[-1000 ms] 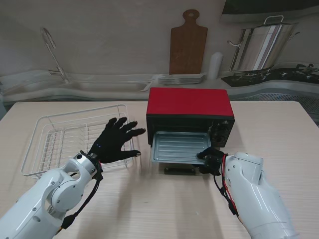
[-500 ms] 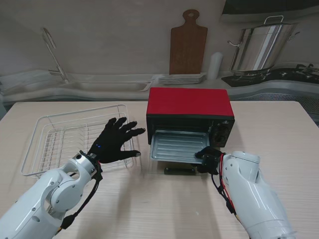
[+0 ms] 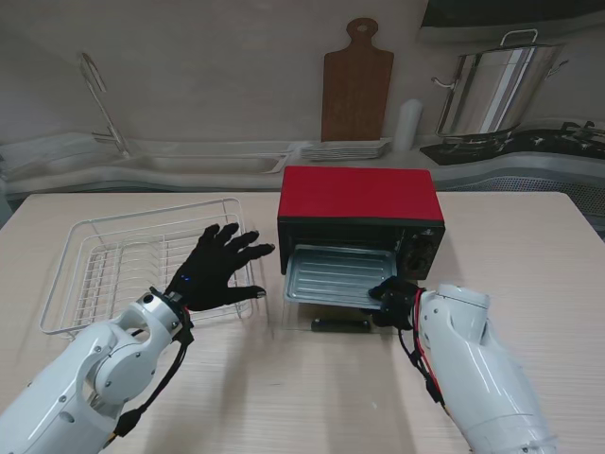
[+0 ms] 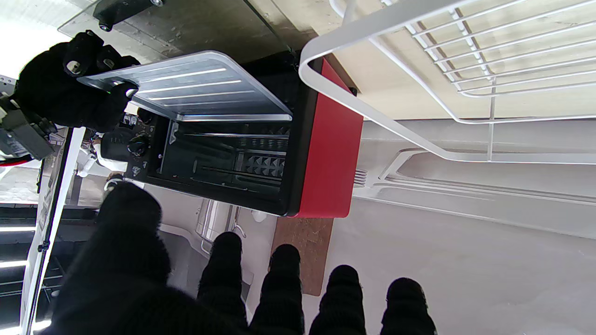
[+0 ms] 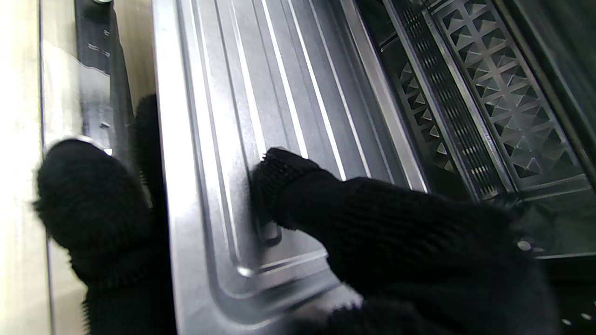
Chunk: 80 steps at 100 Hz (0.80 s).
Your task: Slide the trays into the oven
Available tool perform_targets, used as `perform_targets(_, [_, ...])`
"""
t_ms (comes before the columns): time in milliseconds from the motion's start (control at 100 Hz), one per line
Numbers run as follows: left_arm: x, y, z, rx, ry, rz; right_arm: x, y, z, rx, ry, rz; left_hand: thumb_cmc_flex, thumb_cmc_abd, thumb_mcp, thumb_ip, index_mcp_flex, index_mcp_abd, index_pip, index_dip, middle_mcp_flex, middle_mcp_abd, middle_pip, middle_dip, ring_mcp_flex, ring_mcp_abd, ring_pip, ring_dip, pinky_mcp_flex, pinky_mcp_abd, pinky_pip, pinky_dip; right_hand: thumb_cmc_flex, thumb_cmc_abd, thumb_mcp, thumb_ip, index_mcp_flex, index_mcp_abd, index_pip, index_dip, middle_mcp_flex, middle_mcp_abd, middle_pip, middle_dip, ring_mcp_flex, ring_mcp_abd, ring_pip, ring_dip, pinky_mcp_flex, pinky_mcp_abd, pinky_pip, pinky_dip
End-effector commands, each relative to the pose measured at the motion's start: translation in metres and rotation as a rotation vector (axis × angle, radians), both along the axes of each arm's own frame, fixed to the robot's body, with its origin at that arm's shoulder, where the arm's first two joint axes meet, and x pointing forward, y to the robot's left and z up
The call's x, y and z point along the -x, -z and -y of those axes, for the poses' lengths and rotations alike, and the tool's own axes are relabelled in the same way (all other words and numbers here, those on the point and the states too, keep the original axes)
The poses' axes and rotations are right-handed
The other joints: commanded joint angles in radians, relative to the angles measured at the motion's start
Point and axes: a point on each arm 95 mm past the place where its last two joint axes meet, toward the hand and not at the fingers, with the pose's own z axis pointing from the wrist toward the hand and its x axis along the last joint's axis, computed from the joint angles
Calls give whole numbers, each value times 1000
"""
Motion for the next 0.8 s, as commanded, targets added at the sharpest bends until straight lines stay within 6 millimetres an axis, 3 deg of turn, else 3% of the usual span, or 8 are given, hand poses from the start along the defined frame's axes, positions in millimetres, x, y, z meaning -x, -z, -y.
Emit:
perform_targets(0, [2,-1,3,1,8,-9,5,10,-6,-12,-10,-18,7,44,-30,39,-27,-14,-12,-21,-39,-13,-16,-16,-30,-28,-29,-13,-8,-21,-54,-15,81,39,73,-13,28,-97,123,39,-21,10,20,11,47,14,2,3,-45,-63,7,10])
perform_targets(790, [3,-1,3,5,7,-7,-2,4,-5,-31,22,-18,7,45,-32,39,-26,-13,-13,-20,-39,-15,-17,-17,-31,-28,-30,-14,-8,-20,-52,-19,70,51,53,-3,-37,-52,73,-34,-32,36,-5,10,42,27,-21,-10,-51,-45,-4,-5])
